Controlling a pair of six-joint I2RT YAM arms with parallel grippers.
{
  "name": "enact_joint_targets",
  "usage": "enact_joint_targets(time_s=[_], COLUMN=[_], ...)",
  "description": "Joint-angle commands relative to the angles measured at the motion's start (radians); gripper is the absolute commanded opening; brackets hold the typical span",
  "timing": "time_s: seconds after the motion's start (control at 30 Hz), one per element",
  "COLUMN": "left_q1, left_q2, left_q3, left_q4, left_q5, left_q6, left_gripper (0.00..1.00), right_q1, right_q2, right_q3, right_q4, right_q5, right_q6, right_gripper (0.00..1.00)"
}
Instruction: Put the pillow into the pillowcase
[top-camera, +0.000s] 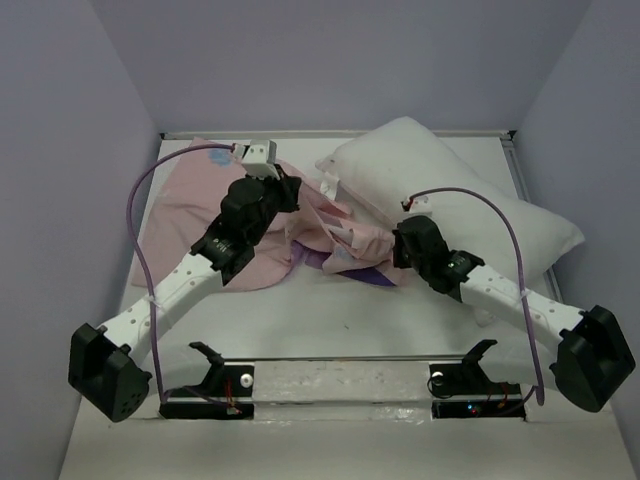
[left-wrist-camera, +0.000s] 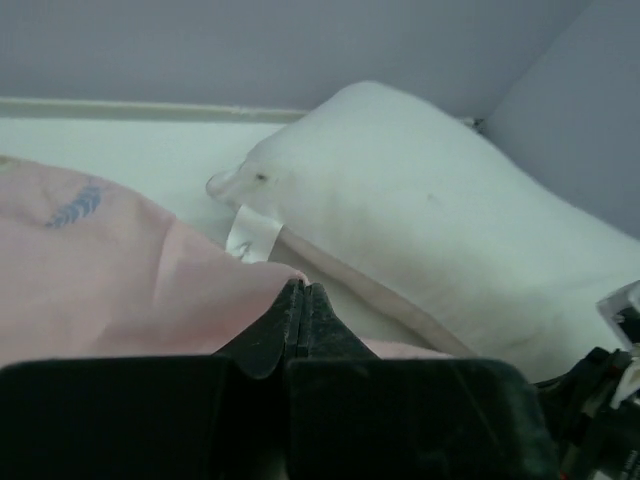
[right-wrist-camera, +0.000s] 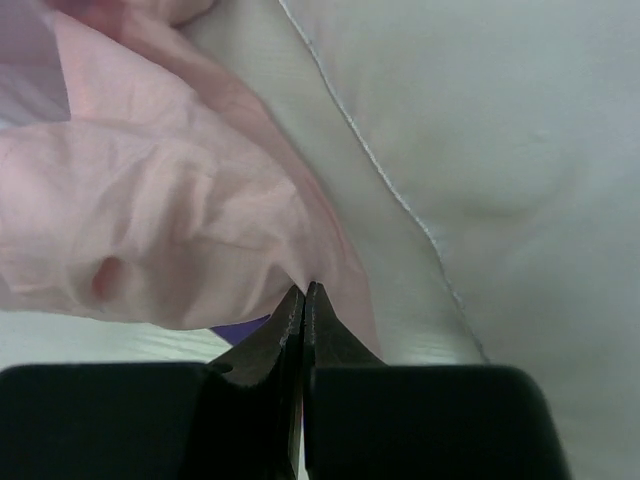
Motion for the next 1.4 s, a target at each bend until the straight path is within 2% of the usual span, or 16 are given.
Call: enact_joint_targets(time_s=[0.0,0.17,0.23,0.27,0.37,0.4,0.57,0.87,0.9,1.03,1.07,1.13,1.2,1.23,1.33,1.37], left_q1=[0.003,0.003,0.003,0.003,0.002,0.003,0.003,0.003,0.003,0.003,0.005,0.007,0.007,0.008,0.010,0.010], left_q2=[-0.093,-0.165,-0.184,-0.190,-0.211,-0.217,-0.262,-0.400,-0.415,-0.452,-0.463,-0.501,-0.539,-0.549,-0.570,-0.570], left_q3=[0.203,0.222,0.169,0.143,0.008,-0.025,-0.141,-0.273,-0.280,-0.306,-0.309,-0.318,-0.326,-0.335,-0.338,-0.336], left_q4=[-0.002,-0.045,-0.045,-0.039,0.005,0.013,0.024,-0.012,-0.015,-0.018,-0.018,-0.007,0.001,0.014,0.039,0.050], left_q5=[0.093,0.066,0.088,0.099,0.135,0.139,0.148,0.083,0.078,0.020,0.006,-0.029,-0.040,-0.037,0.002,0.010], left_q6=[0.002,0.005,-0.007,-0.027,-0.070,-0.079,-0.116,-0.141,-0.144,-0.151,-0.162,-0.176,-0.196,-0.204,-0.217,-0.219], left_gripper=[0.00,0.00,0.00,0.00,0.00,0.00,0.00,0.00,0.00,0.00,0.00,0.00,0.00,0.00,0.00,0.00], right_q1=[-0.007,0.016,0.016,0.016,0.016,0.016,0.016,0.076,0.089,0.158,0.191,0.215,0.224,0.225,0.225,0.225], right_q2=[-0.079,-0.038,0.010,0.013,-0.075,-0.112,-0.229,0.247,0.275,0.334,0.329,0.305,0.244,0.217,0.107,0.081], right_q3=[0.123,0.083,0.048,0.014,-0.014,-0.006,0.130,0.201,0.189,0.135,0.123,0.074,0.033,-0.009,-0.035,-0.011], right_q4=[-0.030,-0.014,-0.015,-0.021,-0.041,-0.055,-0.054,0.149,0.173,0.189,0.187,0.168,0.146,0.140,0.112,0.097], right_q5=[0.029,-0.254,-0.261,-0.243,-0.235,-0.249,-0.400,-0.506,-0.484,-0.411,-0.379,-0.309,-0.254,-0.244,-0.261,-0.263], right_q6=[-0.081,-0.073,-0.024,-0.012,-0.009,-0.021,-0.081,-0.058,-0.041,-0.014,-0.010,0.015,0.040,0.045,0.022,0.007], right_gripper=[0.00,0.00,0.01,0.25,0.80,0.85,0.82,0.77,0.61,0.23,0.08,0.00,0.00,0.08,0.48,0.69])
